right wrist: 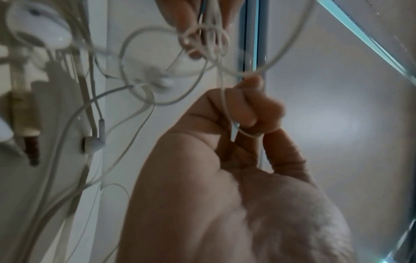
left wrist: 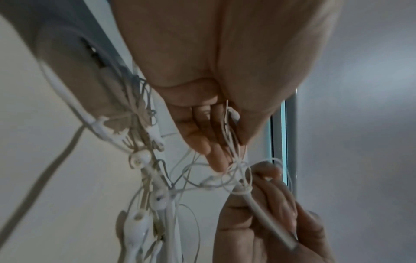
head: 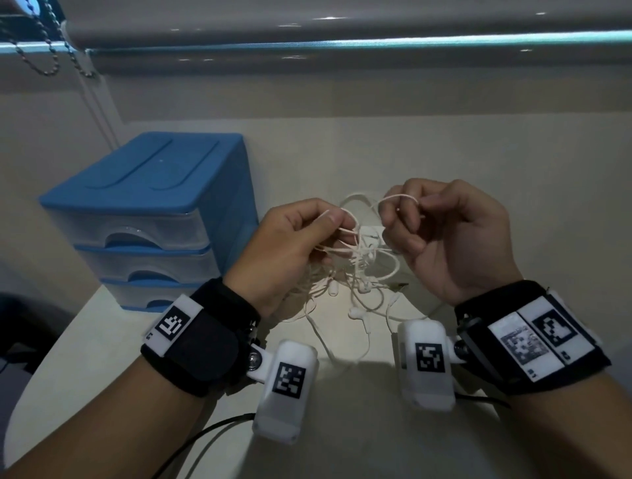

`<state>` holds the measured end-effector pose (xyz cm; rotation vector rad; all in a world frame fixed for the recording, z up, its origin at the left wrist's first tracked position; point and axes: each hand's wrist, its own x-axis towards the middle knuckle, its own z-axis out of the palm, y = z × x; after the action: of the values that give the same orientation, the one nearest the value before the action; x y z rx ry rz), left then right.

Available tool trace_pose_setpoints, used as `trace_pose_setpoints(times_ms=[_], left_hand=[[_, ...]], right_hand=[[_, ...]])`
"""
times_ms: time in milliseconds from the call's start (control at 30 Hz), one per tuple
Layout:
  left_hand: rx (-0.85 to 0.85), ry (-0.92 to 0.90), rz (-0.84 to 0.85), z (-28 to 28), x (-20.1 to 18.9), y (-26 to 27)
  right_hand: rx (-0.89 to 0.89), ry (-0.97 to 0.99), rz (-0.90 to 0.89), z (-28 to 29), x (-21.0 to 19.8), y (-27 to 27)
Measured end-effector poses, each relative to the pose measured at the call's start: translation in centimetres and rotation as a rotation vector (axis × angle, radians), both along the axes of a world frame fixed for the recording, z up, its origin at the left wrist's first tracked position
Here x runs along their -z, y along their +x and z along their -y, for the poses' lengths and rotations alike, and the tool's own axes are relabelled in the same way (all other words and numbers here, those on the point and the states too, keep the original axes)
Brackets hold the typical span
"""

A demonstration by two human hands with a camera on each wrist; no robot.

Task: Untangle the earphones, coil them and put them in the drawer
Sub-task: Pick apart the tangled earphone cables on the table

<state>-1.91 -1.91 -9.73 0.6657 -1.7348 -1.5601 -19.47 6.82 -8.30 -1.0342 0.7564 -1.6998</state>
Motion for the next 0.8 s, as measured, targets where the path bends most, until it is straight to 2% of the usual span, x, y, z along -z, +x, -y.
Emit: trace_pose_setpoints(times_ms=[133, 200, 267, 367, 500, 633, 800], left_hand=[[-0.078, -0.060, -0.045, 0.4, 0.1, 0.1], [-0.091, -0.068, -0.070, 0.4, 0.1, 0.2], [-0.092, -0.072, -0.075, 0.5, 0.2, 0.2], [-0.080, -0.085, -0.036, 0.6, 0.3, 0.2], [-0.057, -0.083, 0.026, 0.4, 0.4, 0.1], [-0.053, -0.062, 0.034, 0.3, 0.3, 0.2], [-0.066, -0.061, 0.035, 0.2, 0.1, 0.2]], right_hand=[[0.137, 0.197, -0.327, 0.5, 0.5, 0.2], [0.159, 0.221, -0.497, 0.7, 0.8, 0.6], [0.146, 0.211, -0.585, 0.7, 1.1, 0.8], [0.125, 0.130, -0.526, 0.5, 1.0, 0.7], [0.118, -0.049, -0.334, 0.4, 0.3, 0.8], [0.117, -0.097, -0.142, 0.2, 0.0, 0.1], [0.131, -0.095, -0.130, 0.2, 0.1, -0.4]])
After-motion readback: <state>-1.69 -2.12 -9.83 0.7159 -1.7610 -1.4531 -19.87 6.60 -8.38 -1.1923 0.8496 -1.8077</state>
